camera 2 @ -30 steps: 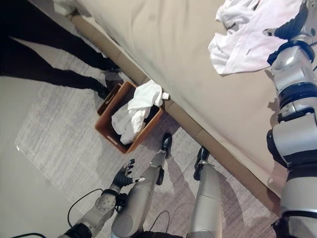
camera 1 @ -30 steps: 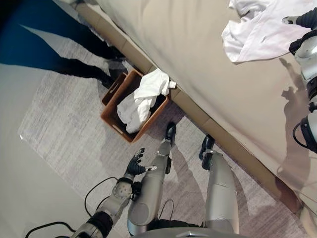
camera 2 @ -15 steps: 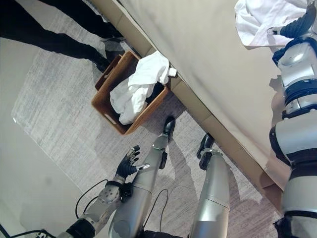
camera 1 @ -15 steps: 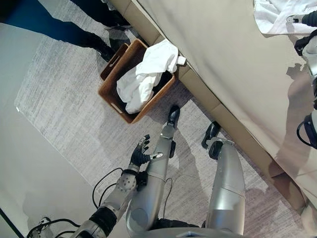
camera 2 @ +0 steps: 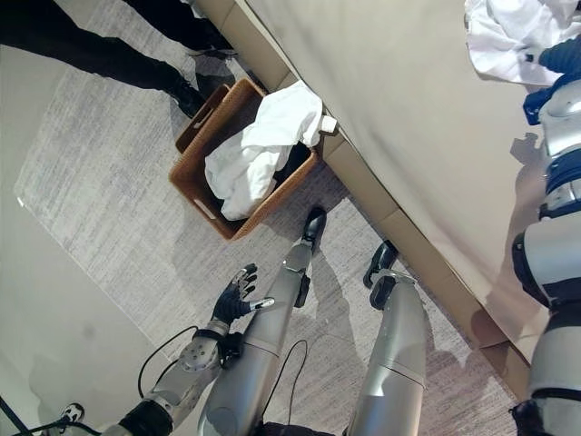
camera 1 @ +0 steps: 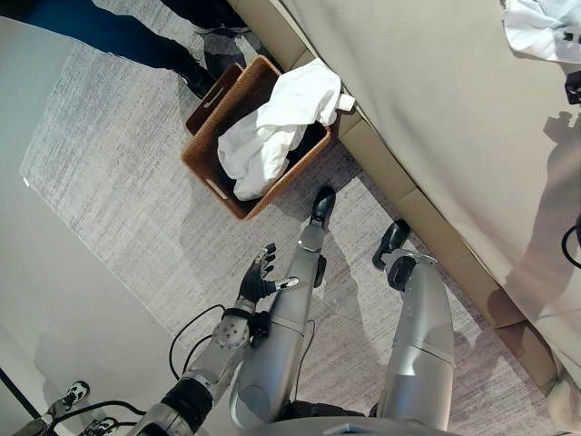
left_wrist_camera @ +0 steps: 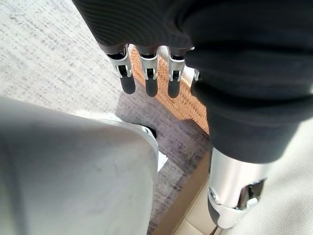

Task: Pick up clothes into the bucket

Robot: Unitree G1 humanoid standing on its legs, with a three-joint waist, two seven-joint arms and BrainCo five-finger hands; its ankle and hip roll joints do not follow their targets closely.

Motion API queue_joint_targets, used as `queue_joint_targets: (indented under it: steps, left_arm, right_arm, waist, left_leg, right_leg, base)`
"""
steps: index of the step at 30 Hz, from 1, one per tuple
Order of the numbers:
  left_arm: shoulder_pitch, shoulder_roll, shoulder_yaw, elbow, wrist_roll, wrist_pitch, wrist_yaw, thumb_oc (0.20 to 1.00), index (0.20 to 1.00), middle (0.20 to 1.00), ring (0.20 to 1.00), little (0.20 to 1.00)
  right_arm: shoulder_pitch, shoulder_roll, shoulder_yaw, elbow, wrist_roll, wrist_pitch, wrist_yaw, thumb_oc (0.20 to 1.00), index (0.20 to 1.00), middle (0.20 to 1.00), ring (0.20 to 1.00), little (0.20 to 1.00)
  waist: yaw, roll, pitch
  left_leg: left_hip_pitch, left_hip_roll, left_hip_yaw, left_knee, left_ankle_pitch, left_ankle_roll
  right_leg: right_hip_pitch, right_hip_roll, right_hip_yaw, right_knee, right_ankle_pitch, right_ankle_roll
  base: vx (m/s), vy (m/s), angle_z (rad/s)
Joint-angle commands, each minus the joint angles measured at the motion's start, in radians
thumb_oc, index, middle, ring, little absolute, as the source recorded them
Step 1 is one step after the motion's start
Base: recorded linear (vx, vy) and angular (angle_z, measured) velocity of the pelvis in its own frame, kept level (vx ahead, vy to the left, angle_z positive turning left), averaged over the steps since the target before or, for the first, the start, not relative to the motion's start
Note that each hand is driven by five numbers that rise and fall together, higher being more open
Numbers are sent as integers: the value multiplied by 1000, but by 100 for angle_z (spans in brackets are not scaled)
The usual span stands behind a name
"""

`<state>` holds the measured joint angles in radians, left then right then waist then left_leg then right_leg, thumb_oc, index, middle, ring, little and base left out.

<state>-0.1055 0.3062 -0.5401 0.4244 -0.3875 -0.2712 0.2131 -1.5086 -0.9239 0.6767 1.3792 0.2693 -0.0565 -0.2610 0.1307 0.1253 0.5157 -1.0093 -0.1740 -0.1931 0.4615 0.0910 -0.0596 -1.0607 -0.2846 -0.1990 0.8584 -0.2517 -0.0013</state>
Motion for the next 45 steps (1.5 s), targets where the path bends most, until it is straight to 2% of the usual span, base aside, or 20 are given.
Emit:
queue_joint_targets:
  steps: [1,5,9,13,14,15,16,18,20,22,27,28,30,33,34,35,38,40,41,45]
  left_arm:
    - [35,37,-11,1,-23,-9,-4,1000,1000,1000,1000,1000]
    - [32,38,-9,-12,-22,-13,-3,1000,1000,1000,1000,1000]
    - [20,39,6,0,-17,-20,6,1000,1000,1000,1000,1000]
    - [17,40,26,-2,-8,-25,12,1000,1000,1000,1000,1000]
    - [17,42,49,0,5,-28,17,1000,1000,1000,1000,1000]
    - [18,45,48,0,5,-28,17,1000,1000,1000,1000,1000]
    - [18,55,68,1,20,-34,21,1000,1000,1000,1000,1000]
    - [18,60,85,-3,28,-40,17,1000,1000,1000,1000,1000]
    - [9,78,105,-24,29,-43,13,1000,1000,1000,1000,1000]
    - [-11,101,117,-38,35,-47,9,1000,1000,1000,1000,1000]
    - [-38,185,181,-206,24,-62,-21,1000,1000,1000,1000,1000]
    - [-36,186,183,-209,24,-61,-22,1000,1000,1000,1000,1000]
    - [-63,238,236,-336,-24,-75,-50,1000,1000,1000,1000,1000]
    - [-97,256,275,-411,-66,-75,-69,1000,1000,1000,1000,1000]
    - [-97,256,275,-411,-67,-74,-69,1000,1000,1000,1000,1000]
    - [-112,265,294,-454,-79,-66,-81,1000,1000,1000,1000,1000]
    - [-183,283,285,-489,-95,-65,-96,1000,1000,1000,1000,1000]
    - [-238,282,264,-517,-104,-54,-114,1000,1000,1000,1000,1000]
    - [-239,282,262,-517,-104,-54,-114,1000,1000,1000,1000,1000]
    - [-374,286,178,-491,-120,-30,-139,1000,1000,1000,1000,1000]
  right_arm:
    - [28,-40,54,-63,32,-48,33,200,200,200,200,200]
    - [42,-40,48,-86,42,-56,27,200,200,200,200,200]
    - [77,-27,30,-173,68,-86,0,200,200,200,200,200]
    - [175,-32,-34,-344,120,-134,-30,200,200,200,200,200]
    - [268,-48,-110,-522,155,-176,-55,200,200,200,200,200]
    - [280,-49,-121,-531,152,-173,-58,200,200,200,200,200]
    - [395,-49,-238,-651,207,-222,-77,200,200,200,200,200]
    - [463,-62,-331,-738,238,-262,-98,200,200,200,200,200]
    - [524,-66,-439,-828,244,-296,-139,200,200,200,200,200]
    - [538,-57,-515,-863,256,-326,-187,200,200,200,200,200]
    - [521,-59,-524,-947,221,-319,-198,200,200,200,200,200]
    - [520,-58,-524,-947,220,-319,-198,200,200,200,200,200]
    - [530,-70,-487,-978,244,-298,-139,200,200,200,200,200]
    - [577,-67,-469,-1026,281,-276,-72,200,200,200,200,200]
    - [578,-67,-471,-1027,281,-276,-71,200,200,200,200,200]
    - [632,-68,-478,-1067,294,-262,-32,200,200,200,200,200]
    - [672,-74,-473,-1096,328,-243,27,200,200,200,200,200]
    - [711,-96,-462,-1132,333,-212,72,200,200,200,200,200]
    - [713,-97,-464,-1132,333,-211,72,200,200,200,200,200]
    - [663,-126,-369,-1154,339,-174,139,200,200,200,200,200]
  waist:
    - [35,-23,4]
    - [31,-24,4]
    - [18,-40,4]
    - [1,-57,4]
    - [-21,-73,4]
    - [-18,-74,4]
    - [-35,-92,4]
    - [-54,-103,4]
    - [-65,-113,4]
    - [-73,-128,4]
    - [-98,-153,-13]
    - [-98,-154,-12]
    - [-121,-172,-89]
    - [-142,-180,-160]
    - [-141,-181,-160]
    - [-154,-178,-204]
    - [-166,-184,-249]
    - [-183,-190,-313]
    - [-181,-190,-311]
    - [-197,-199,-389]
  left_leg:
    - [9,11,23,127,-169,25]
    - [15,9,31,127,-169,25]
    - [45,13,43,115,-167,26]
    - [84,21,49,82,-157,24]
    - [117,28,54,55,-147,22]
    - [120,29,53,52,-146,22]
    - [174,37,63,23,-142,23]
    - [225,42,71,4,-143,23]
    - [272,49,87,-25,-114,28]
    - [370,60,106,-60,-120,30]
    - [599,83,154,-131,-140,35]
    - [601,83,154,-138,-132,36]
    - [701,95,179,-188,-146,35]
    - [790,107,200,-250,-146,34]
    - [790,107,200,-254,-139,34]
    - [839,113,208,-287,-143,32]
    - [885,123,215,-327,-132,25]
    - [934,136,226,-362,-133,19]
    - [938,137,226,-365,-133,19]
    - [1015,155,260,-397,-147,15]
  right_leg:
    - [23,-4,89,-32,14,67]
    - [29,-7,94,-35,17,68]
    - [62,-3,98,-65,36,73]
    - [103,3,95,-107,56,79]
    - [141,13,92,-145,70,83]
    - [145,13,92,-148,71,83]
    - [201,22,88,-191,88,92]
    - [256,28,88,-225,97,98]
    - [304,34,84,-280,147,99]
    - [402,45,89,-339,165,110]
    - [623,60,106,-457,205,135]
    - [626,61,106,-465,214,135]
    - [720,78,121,-532,220,145]
    - [799,92,128,-591,228,151]
    - [800,92,128,-597,235,150]
    - [836,103,130,-618,228,152]
    - [881,112,127,-656,237,154]
    - [928,122,127,-698,241,157]
    - [932,122,127,-701,242,157]
    - [1003,136,146,-772,263,163]
  base:
    - [-20,39,-3]
    - [-18,25,-1]
    - [-39,33,-1]
    - [-40,11,-7]
    - [-36,8,-11]
    - [-58,43,-19]
    - [-41,54,-22]
    - [-31,83,-23]
    - [-73,135,-18]
    - [-7,128,-32]
    - [65,95,-49]
    - [136,60,-35]
    - [188,39,-30]
    - [136,0,-36]
    - [135,-17,-29]
    - [133,-31,-20]
    - [101,-42,-22]
    - [125,-51,-13]
    - [160,-65,-11]
    - [103,-42,-17]
